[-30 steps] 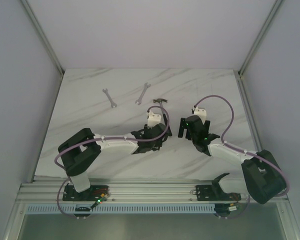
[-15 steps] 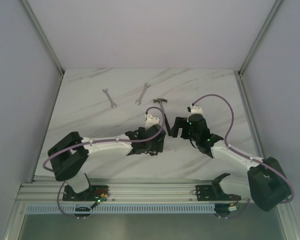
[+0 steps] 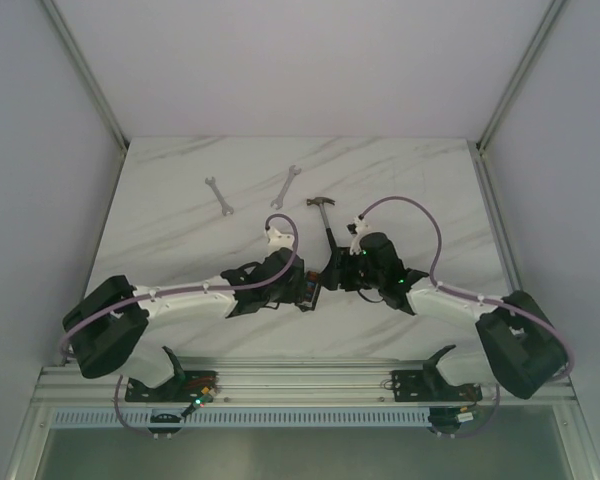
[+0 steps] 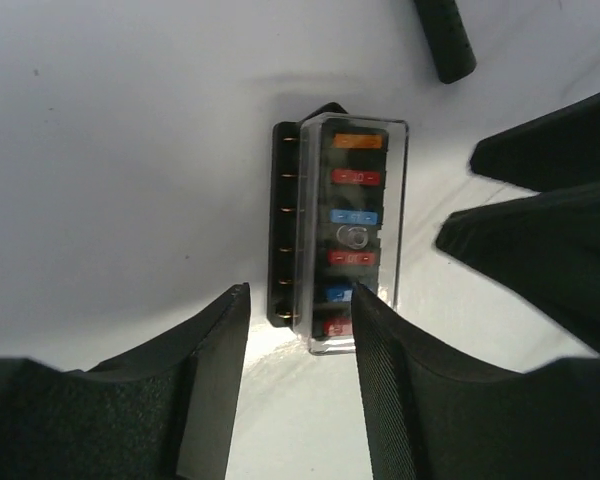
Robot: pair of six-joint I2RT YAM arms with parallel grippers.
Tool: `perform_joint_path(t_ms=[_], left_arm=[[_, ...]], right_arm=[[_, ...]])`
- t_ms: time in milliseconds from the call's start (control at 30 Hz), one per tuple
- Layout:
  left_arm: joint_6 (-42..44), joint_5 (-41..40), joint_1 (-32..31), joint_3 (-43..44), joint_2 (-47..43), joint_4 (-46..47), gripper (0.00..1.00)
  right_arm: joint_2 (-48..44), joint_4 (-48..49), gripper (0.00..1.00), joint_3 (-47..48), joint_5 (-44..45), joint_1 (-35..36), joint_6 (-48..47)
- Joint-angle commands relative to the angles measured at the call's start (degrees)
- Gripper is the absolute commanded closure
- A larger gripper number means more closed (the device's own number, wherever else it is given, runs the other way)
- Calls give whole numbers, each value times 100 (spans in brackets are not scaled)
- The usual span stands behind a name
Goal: Snap on the fuse box
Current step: Close the fuse box cover on the fuse box base.
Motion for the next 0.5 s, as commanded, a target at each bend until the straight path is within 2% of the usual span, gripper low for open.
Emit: perform_joint_path(t_ms=[0,467], left_arm=[[49,285,51,-18,180,375,47],[-231,896,28,-320,690,951,64]], right_arm=[[359,346,41,149,-364,140,298],[1342,407,74,226,-588,255,304]])
